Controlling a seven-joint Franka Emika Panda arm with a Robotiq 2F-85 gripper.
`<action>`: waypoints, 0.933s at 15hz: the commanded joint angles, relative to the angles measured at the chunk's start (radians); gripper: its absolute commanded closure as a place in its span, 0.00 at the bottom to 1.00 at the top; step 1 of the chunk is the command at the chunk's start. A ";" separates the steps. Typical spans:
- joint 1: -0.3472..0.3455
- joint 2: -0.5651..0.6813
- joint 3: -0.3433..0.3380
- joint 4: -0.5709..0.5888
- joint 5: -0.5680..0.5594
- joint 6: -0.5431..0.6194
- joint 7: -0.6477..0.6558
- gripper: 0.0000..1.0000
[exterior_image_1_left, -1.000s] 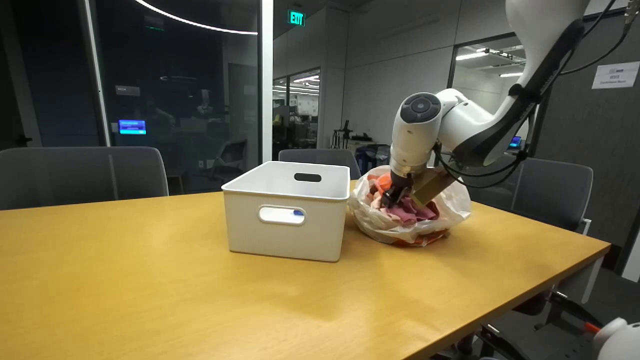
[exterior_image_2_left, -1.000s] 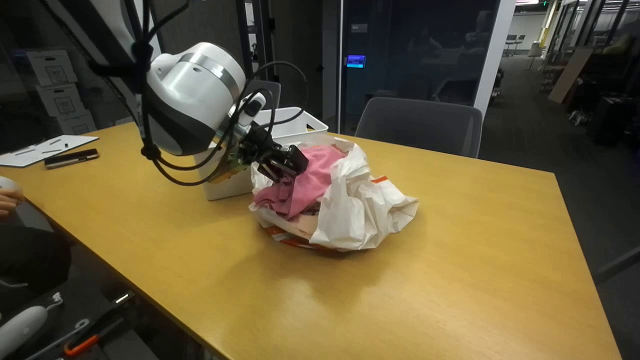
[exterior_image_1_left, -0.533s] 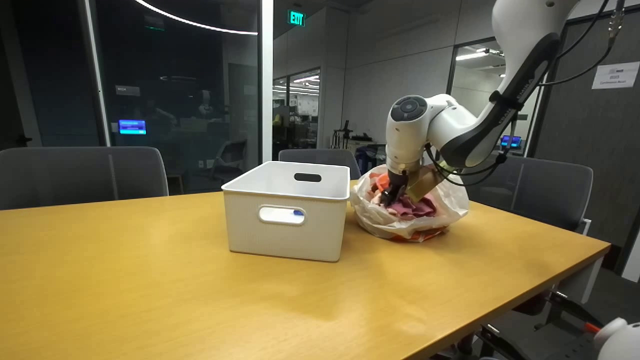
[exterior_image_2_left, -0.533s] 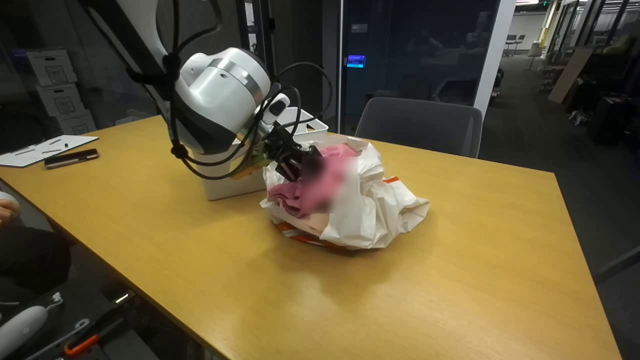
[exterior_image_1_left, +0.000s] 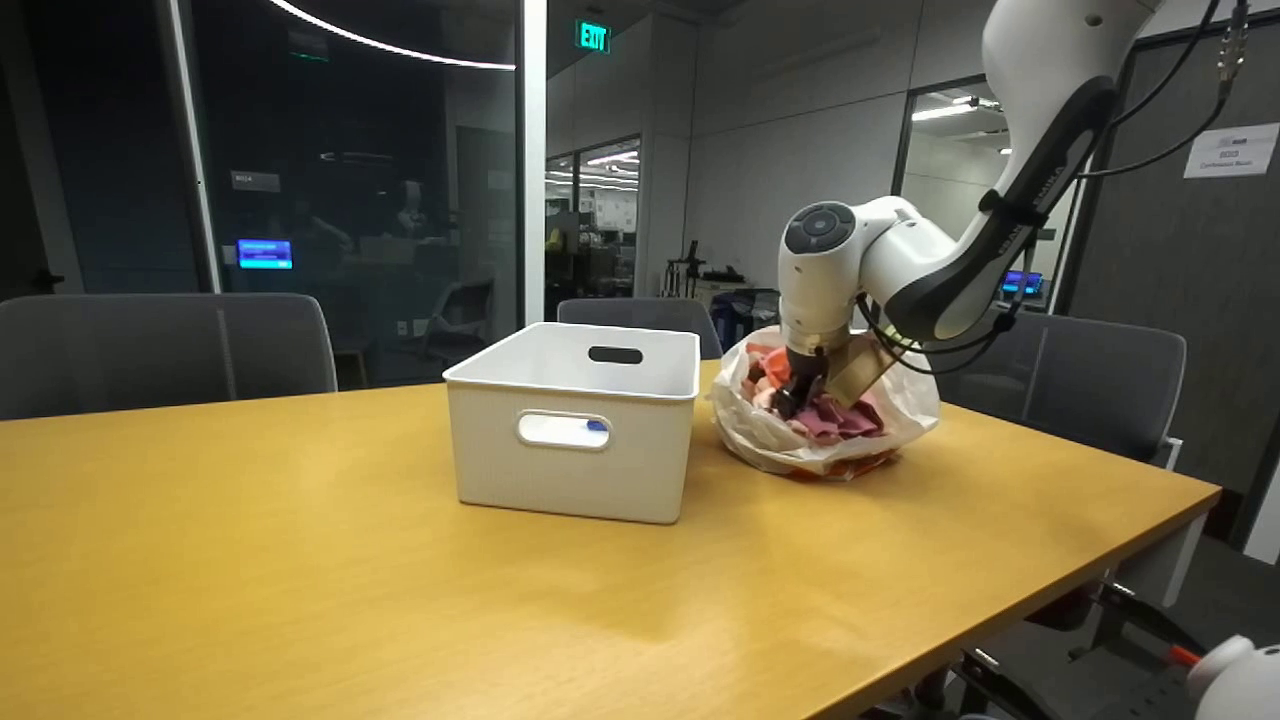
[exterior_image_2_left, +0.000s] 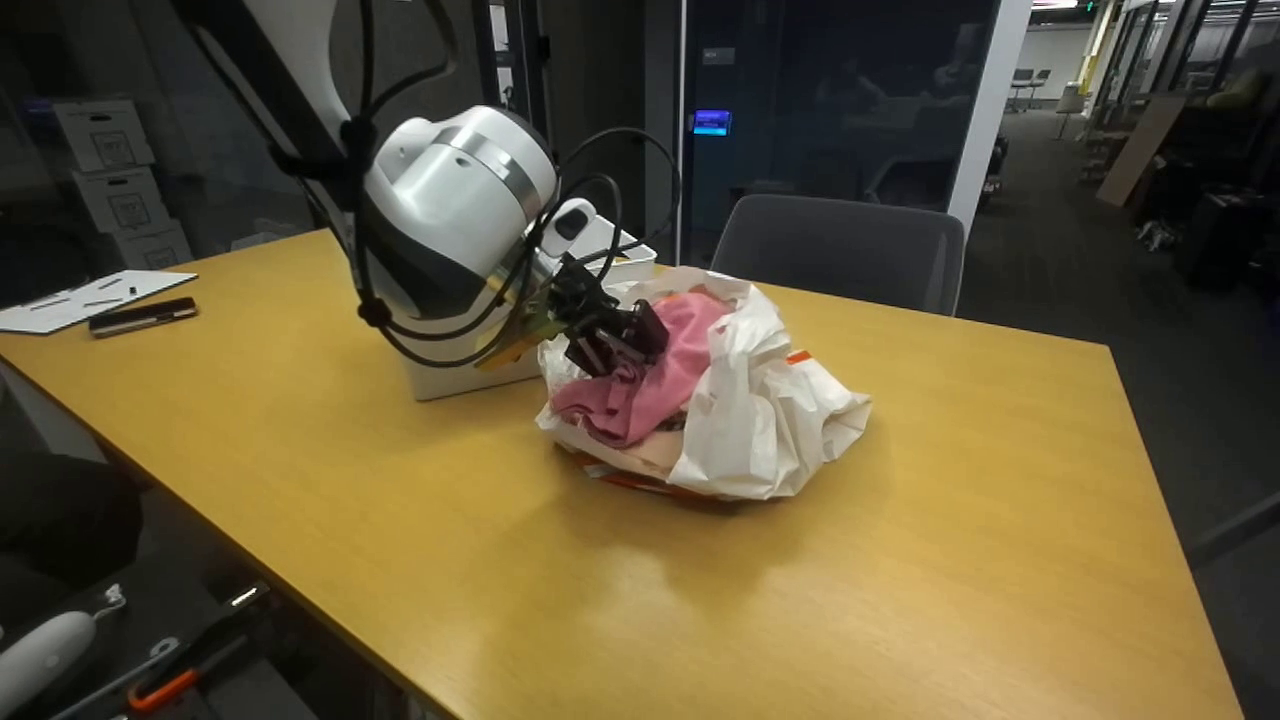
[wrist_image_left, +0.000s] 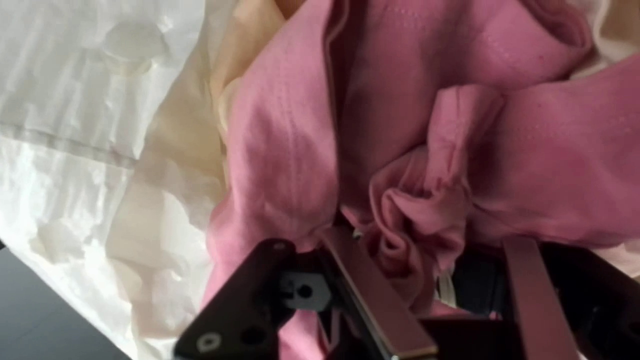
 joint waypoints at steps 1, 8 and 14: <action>-0.012 0.017 -0.015 -0.015 -0.005 0.061 -0.011 0.95; -0.025 0.061 -0.028 0.001 -0.170 0.092 0.089 0.94; -0.028 0.027 -0.020 -0.025 -0.190 0.086 0.127 0.56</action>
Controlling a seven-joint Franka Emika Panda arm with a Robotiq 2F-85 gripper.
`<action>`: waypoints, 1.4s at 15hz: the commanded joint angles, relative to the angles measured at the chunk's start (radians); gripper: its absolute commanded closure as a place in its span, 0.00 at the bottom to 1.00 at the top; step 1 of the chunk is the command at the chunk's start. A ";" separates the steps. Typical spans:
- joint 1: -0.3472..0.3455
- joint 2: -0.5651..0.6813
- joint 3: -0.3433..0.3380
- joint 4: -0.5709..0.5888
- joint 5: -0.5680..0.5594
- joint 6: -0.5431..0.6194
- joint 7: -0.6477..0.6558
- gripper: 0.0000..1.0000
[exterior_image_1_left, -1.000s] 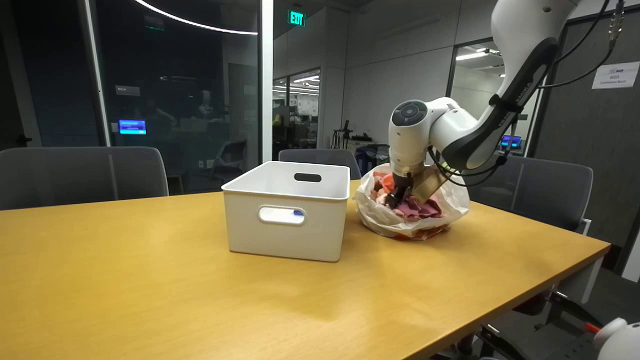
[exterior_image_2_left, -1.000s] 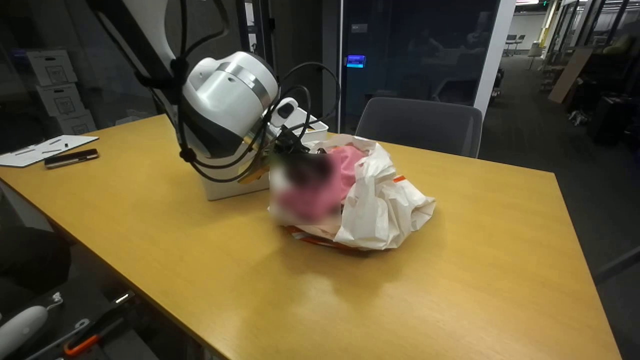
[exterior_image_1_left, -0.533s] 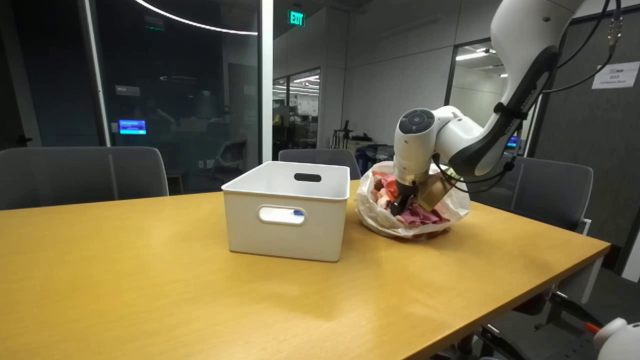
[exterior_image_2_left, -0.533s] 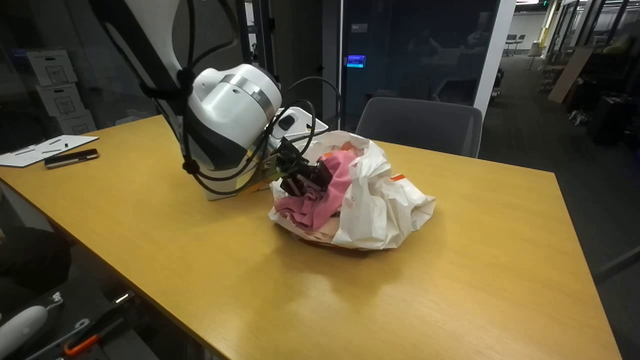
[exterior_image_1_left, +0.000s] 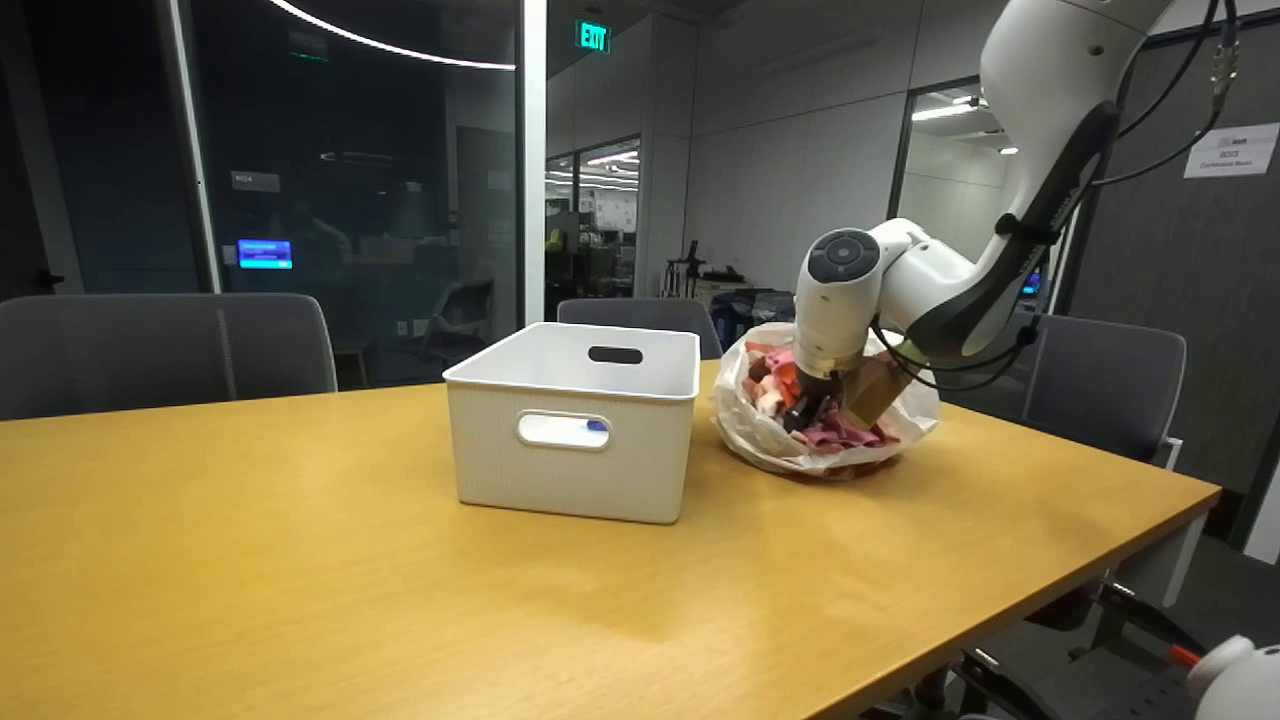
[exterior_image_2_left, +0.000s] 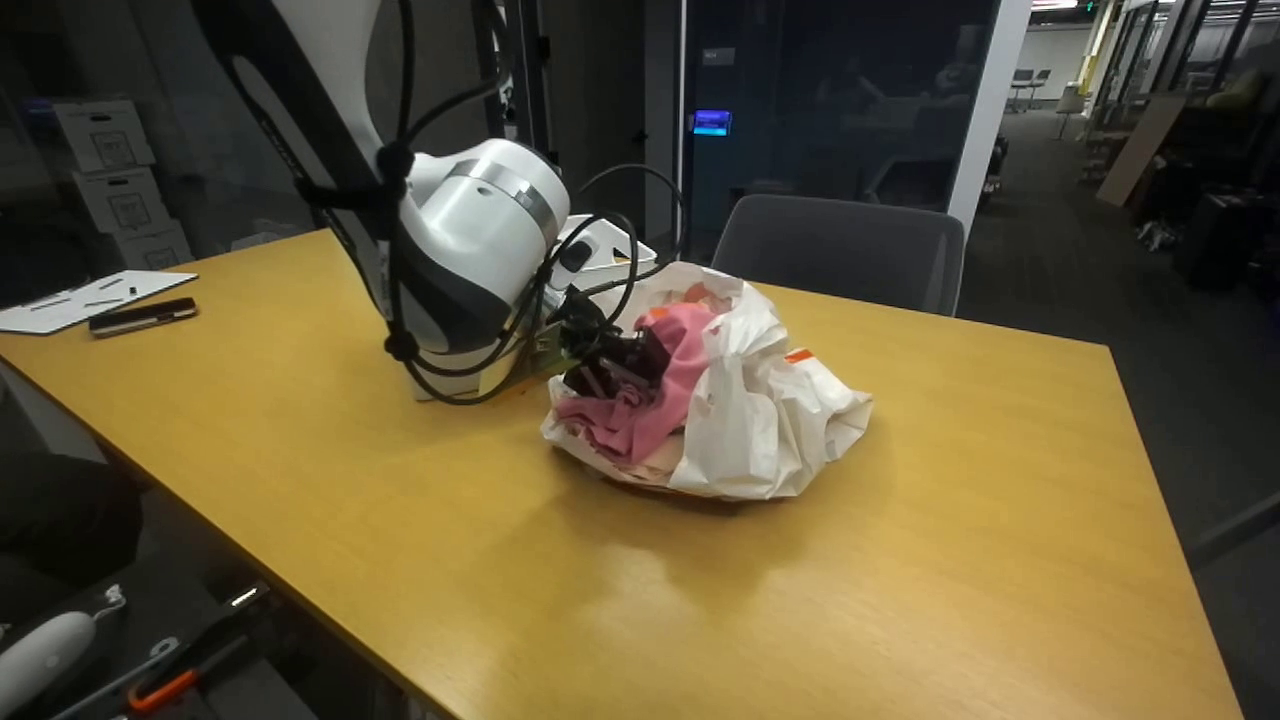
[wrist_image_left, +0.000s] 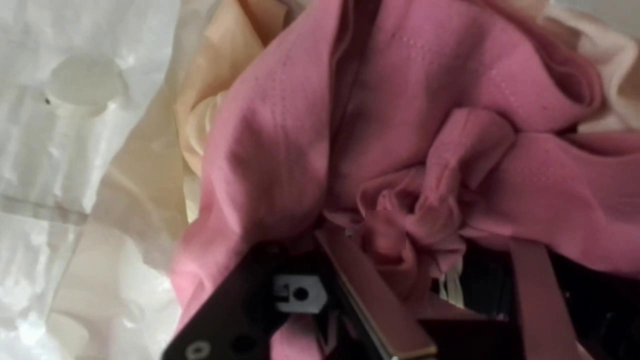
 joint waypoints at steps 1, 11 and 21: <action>-0.006 -0.024 0.000 -0.017 -0.017 0.024 0.028 0.49; 0.005 -0.175 0.021 -0.109 -0.044 0.051 0.058 0.00; 0.014 -0.353 0.050 -0.180 -0.056 0.187 0.264 0.00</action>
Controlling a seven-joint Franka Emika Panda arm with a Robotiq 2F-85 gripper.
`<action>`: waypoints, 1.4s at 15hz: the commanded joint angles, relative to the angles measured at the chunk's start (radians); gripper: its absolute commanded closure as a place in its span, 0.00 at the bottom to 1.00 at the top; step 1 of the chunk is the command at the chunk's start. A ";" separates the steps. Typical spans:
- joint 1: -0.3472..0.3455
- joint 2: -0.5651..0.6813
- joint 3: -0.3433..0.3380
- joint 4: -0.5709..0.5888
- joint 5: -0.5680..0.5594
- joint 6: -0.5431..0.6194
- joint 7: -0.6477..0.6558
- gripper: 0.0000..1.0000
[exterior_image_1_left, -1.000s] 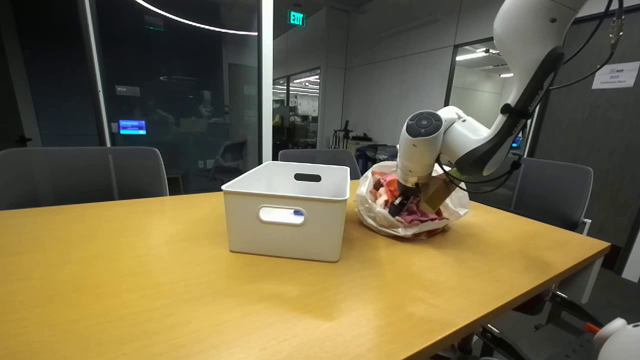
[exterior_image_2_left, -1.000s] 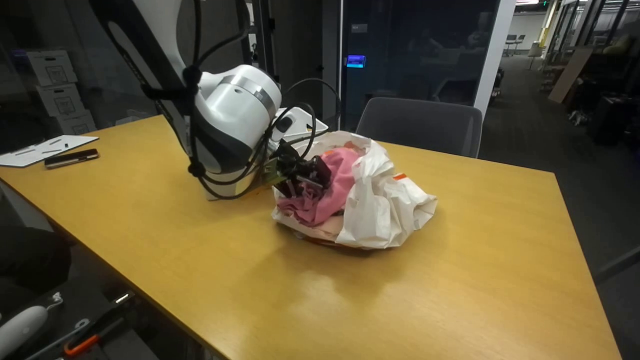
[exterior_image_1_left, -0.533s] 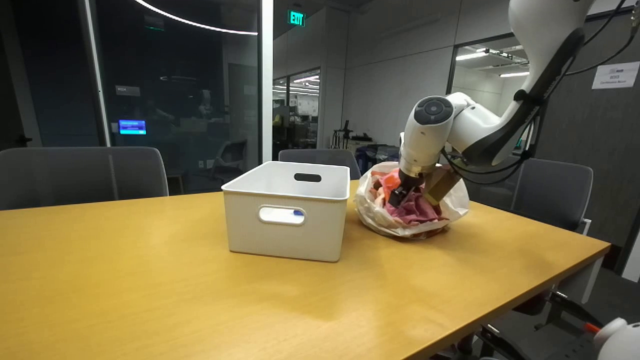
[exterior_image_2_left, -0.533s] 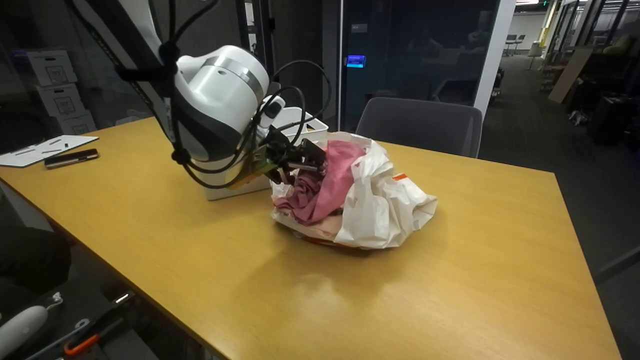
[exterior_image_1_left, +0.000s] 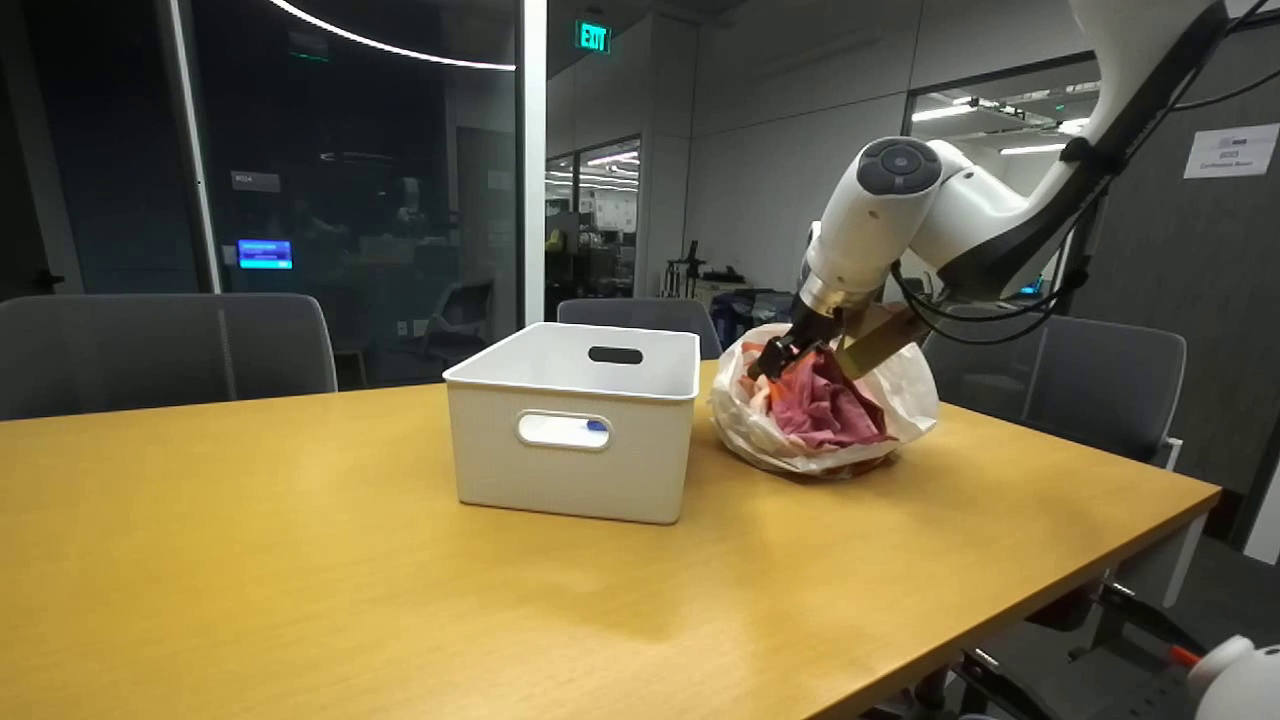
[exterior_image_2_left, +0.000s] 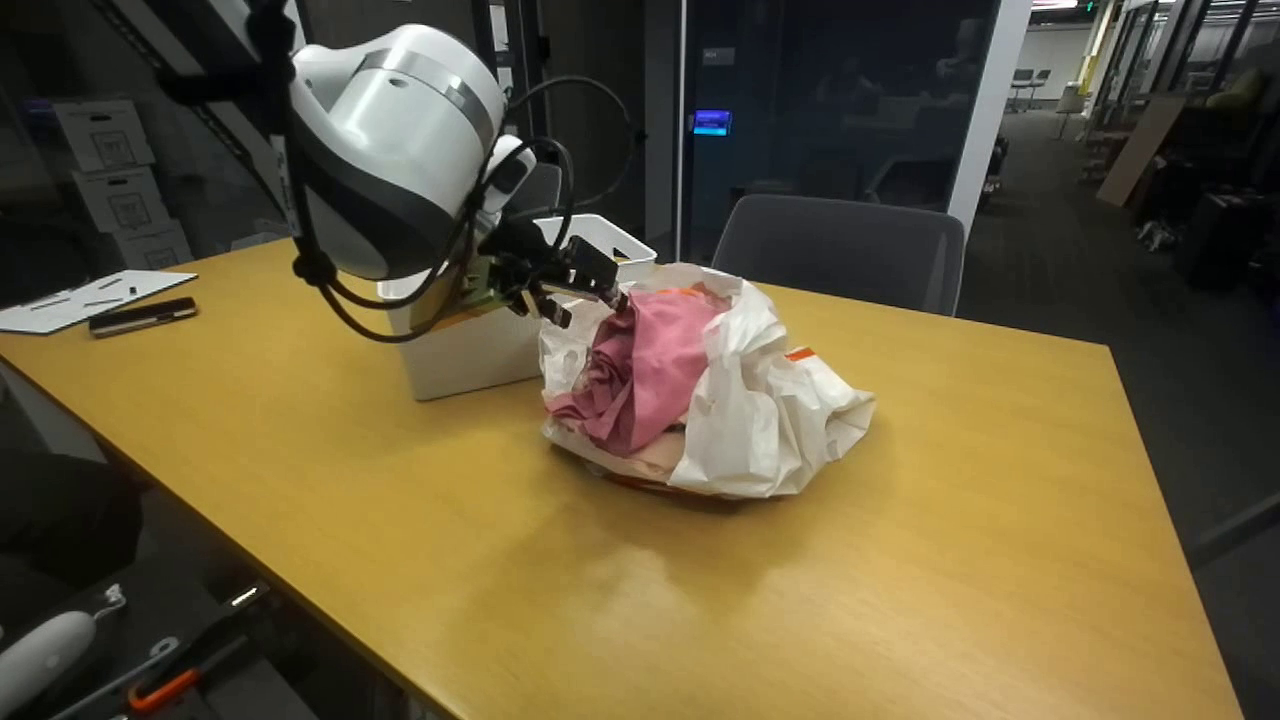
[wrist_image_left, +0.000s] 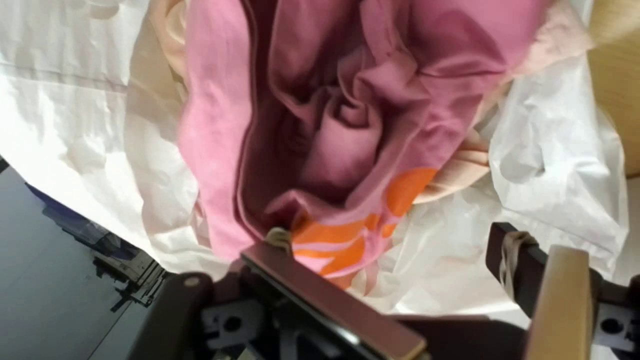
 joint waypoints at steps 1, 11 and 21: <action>0.001 -0.101 0.009 -0.057 0.025 0.066 0.072 0.00; 0.003 -0.035 0.013 -0.007 -0.244 0.300 0.351 0.00; -0.028 0.221 0.105 0.094 -0.701 0.169 0.791 0.00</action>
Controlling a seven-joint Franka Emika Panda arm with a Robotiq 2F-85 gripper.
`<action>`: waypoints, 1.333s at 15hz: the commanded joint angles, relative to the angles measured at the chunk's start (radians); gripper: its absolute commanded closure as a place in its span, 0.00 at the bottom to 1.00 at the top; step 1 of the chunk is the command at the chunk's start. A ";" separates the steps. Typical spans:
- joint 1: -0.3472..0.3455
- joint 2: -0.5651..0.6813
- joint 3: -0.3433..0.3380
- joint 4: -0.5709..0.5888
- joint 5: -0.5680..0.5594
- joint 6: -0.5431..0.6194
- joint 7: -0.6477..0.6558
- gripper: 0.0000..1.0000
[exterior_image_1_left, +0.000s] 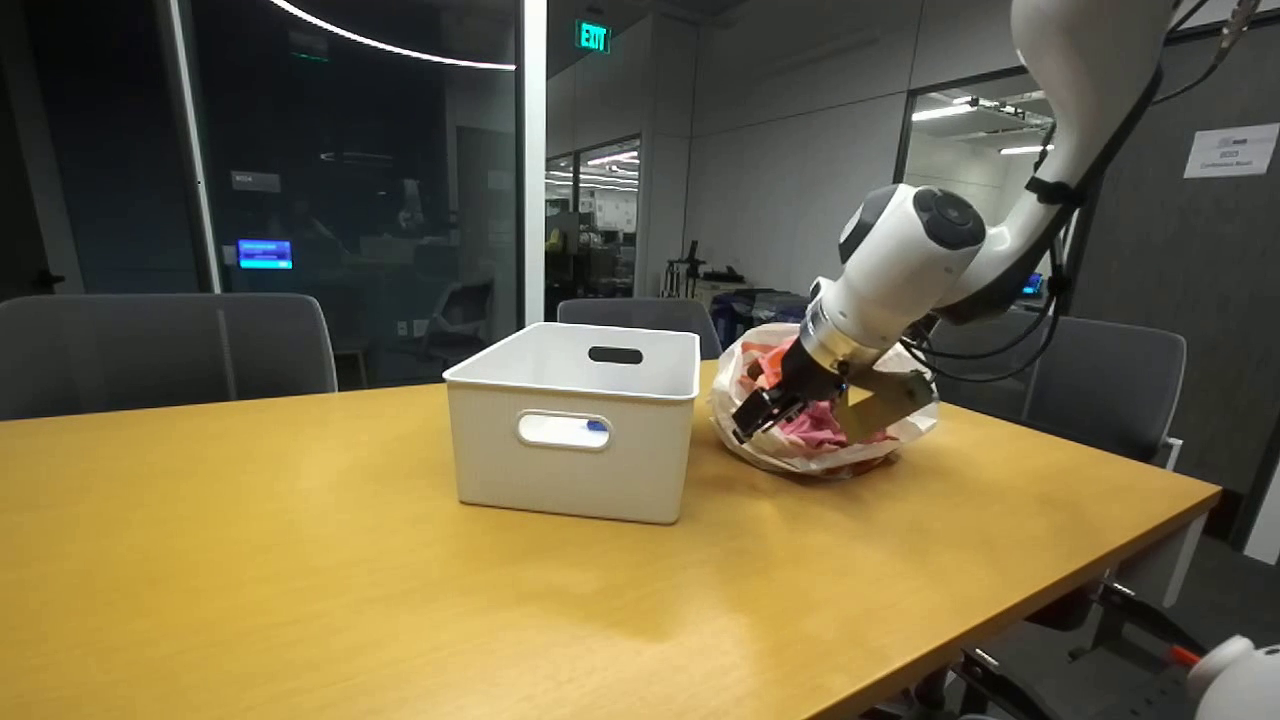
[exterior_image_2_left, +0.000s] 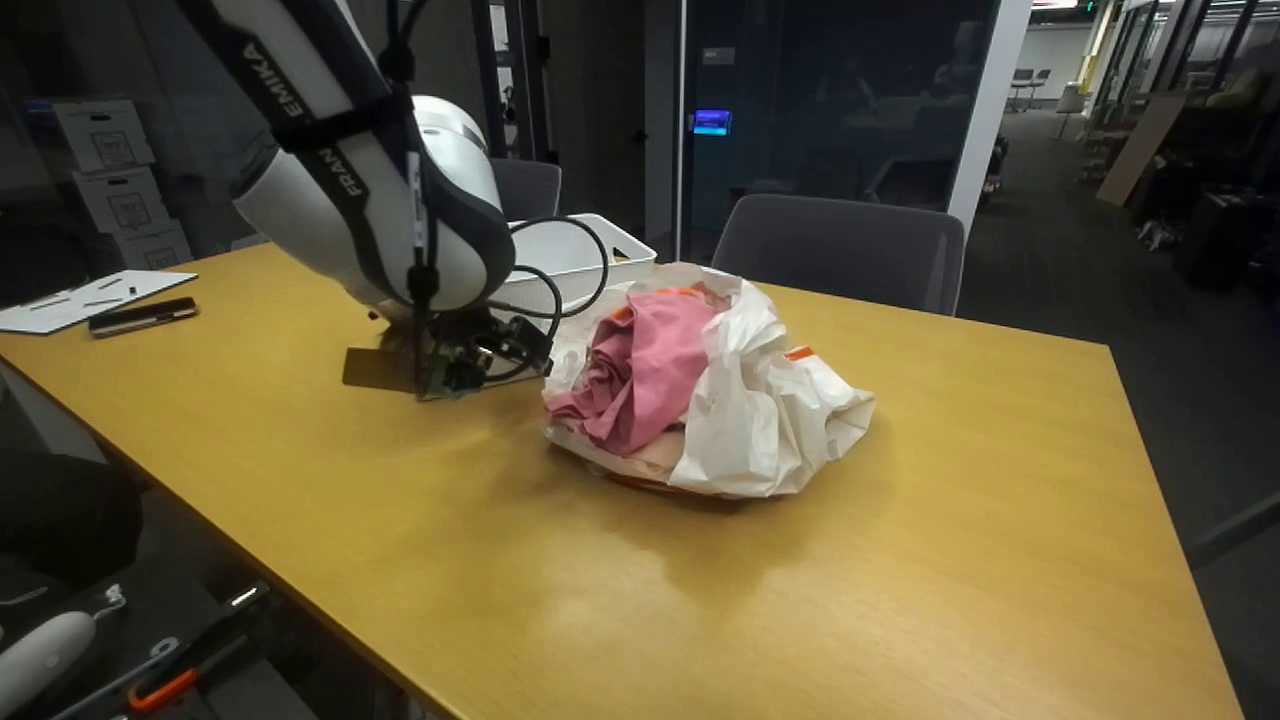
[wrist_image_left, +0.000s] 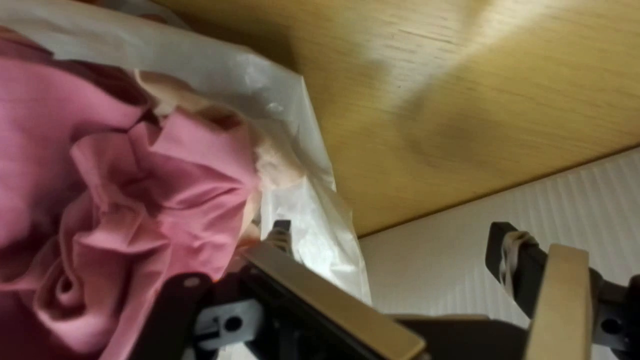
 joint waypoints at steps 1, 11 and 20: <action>-0.027 0.104 0.048 0.062 -0.159 -0.087 0.127 0.00; -0.016 0.116 0.094 0.016 -0.189 -0.306 -0.025 0.44; -0.019 0.060 0.080 -0.057 -0.180 -0.359 -0.100 0.97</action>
